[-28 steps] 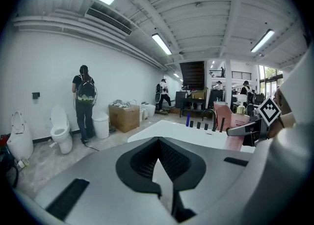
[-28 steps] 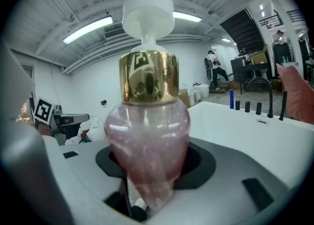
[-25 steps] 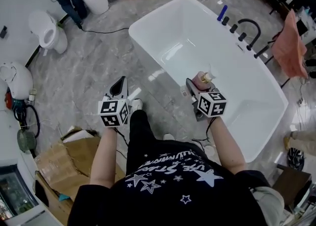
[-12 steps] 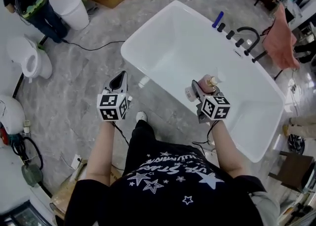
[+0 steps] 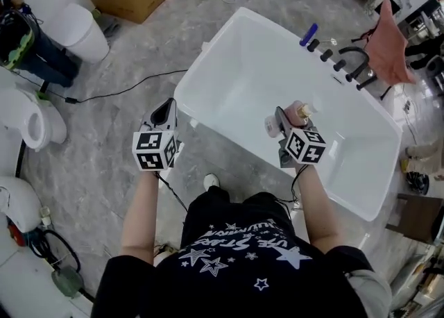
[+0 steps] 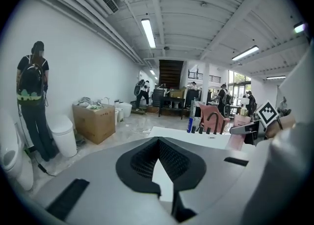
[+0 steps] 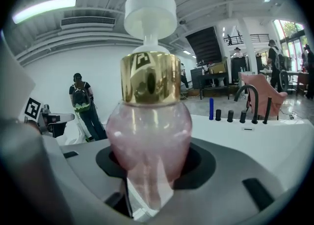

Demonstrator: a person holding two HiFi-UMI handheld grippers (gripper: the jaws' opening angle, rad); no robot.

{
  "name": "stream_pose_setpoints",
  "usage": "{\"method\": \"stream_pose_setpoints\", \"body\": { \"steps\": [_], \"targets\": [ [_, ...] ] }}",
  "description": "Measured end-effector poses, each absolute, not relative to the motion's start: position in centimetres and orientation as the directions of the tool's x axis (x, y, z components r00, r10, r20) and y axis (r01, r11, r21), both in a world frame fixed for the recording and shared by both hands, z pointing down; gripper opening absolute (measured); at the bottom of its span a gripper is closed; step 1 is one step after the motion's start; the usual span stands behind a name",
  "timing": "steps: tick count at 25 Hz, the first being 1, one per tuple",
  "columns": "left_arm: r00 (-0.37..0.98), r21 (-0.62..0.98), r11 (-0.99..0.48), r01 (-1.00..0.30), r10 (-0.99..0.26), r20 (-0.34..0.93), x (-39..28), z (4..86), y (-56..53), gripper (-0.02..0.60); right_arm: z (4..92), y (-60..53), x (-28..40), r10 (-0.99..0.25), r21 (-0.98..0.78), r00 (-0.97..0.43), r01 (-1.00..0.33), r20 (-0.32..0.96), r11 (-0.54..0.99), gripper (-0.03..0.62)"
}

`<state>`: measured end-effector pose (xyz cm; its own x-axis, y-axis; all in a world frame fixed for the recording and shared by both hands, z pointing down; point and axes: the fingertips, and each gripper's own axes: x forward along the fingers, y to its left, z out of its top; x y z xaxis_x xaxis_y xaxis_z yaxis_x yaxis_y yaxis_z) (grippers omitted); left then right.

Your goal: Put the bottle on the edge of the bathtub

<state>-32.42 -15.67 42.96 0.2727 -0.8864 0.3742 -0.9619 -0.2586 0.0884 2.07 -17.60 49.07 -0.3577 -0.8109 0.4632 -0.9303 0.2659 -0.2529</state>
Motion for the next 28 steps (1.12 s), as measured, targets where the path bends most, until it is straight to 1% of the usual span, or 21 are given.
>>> {"method": "stream_pose_setpoints", "body": {
  "steps": [7,17,28],
  "targets": [
    [0.327,0.102,-0.313,-0.944,-0.862,0.387,-33.4,43.6,-21.8,0.014,49.3,-23.5,1.3,-0.834,-0.239,-0.291,-0.951,0.468,0.197,0.225],
    [0.345,0.077,-0.347,-0.935,-0.835,0.428,-31.7,44.6,-32.7,0.014,52.5,-36.2,3.8,-0.851,-0.237,-0.225,-0.964,0.474,0.123,0.225],
    [0.389,0.085,-0.398,-0.913,-0.791,0.472,-26.3,49.1,-46.1,0.014,58.3,-52.3,7.4,-0.853,-0.264,-0.193,-0.962,0.485,0.067,0.225]
  ]
}}
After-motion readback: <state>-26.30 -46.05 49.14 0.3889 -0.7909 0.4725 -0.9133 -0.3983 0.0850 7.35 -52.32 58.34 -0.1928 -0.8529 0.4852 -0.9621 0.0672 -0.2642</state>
